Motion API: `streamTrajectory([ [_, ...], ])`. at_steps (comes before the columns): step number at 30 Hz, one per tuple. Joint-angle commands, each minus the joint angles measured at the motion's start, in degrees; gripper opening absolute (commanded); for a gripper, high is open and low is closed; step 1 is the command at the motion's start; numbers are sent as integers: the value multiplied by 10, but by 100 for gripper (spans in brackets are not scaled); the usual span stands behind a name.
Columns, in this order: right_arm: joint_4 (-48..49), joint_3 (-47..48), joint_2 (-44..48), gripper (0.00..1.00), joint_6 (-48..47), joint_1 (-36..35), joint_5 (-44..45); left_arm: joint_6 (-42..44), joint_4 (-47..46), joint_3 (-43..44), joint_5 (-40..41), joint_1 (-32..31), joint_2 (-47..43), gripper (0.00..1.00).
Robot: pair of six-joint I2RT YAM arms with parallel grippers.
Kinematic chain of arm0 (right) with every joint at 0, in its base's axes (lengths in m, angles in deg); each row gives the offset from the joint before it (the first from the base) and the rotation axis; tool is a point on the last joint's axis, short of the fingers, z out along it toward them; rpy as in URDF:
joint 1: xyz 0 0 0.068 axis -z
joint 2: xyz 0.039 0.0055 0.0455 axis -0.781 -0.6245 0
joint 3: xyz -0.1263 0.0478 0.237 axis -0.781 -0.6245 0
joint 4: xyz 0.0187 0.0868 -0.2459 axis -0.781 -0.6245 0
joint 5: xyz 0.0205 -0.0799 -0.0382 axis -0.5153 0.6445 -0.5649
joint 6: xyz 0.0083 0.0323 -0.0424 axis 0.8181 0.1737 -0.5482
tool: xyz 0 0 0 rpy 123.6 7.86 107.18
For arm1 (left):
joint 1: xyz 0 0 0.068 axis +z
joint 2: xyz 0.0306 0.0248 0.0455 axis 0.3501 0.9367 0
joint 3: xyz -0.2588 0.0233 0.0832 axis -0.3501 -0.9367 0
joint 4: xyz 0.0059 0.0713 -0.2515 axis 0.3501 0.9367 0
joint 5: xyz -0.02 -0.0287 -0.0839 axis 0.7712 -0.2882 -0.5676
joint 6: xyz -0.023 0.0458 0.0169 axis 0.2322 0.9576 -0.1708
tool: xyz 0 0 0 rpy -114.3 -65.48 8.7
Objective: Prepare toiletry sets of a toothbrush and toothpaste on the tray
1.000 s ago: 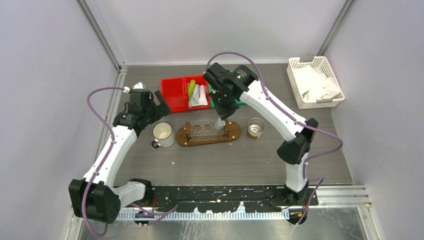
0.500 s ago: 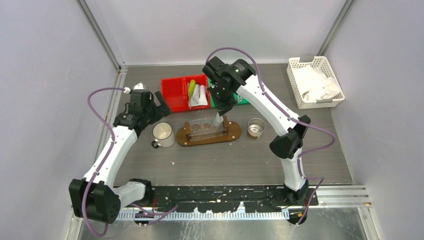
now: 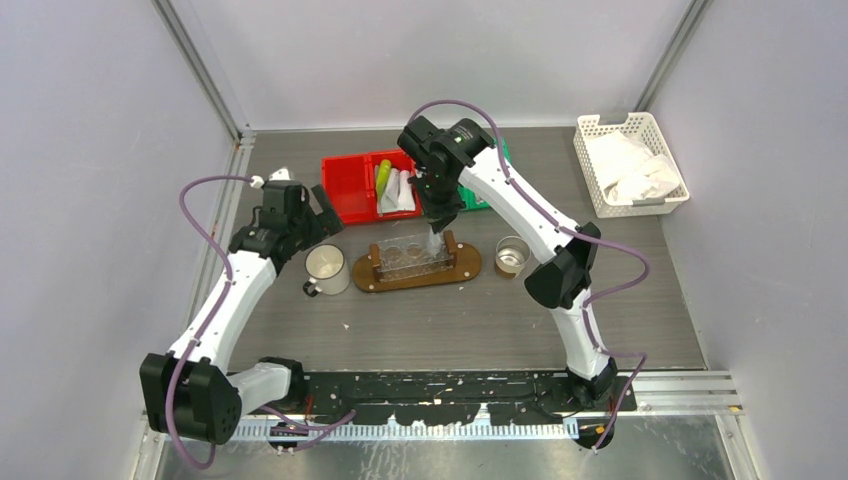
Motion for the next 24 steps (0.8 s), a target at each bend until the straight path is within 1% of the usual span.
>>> streamTrajectory([
  [1, 1, 34, -5, 1, -3, 5, -6, 13, -30, -2, -3, -2, 1, 100],
  [8, 0, 50, -21, 2, -2, 7, -6, 15, -34, -4, -6, -2, 5, 100],
  [9, 1, 53, -24, 5, -2, 8, -6, 15, -34, -5, -6, -2, 5, 100],
  [11, 1, 55, -26, 18, -3, 9, -6, 16, -35, -6, -6, -2, 5, 100],
  [14, 4, 59, -29, 27, -1, 12, -6, 16, -34, -6, -5, -2, 6, 100],
  [24, 31, 46, -32, 28, -1, 21, -6, 17, -37, -8, -5, -2, 11, 100],
])
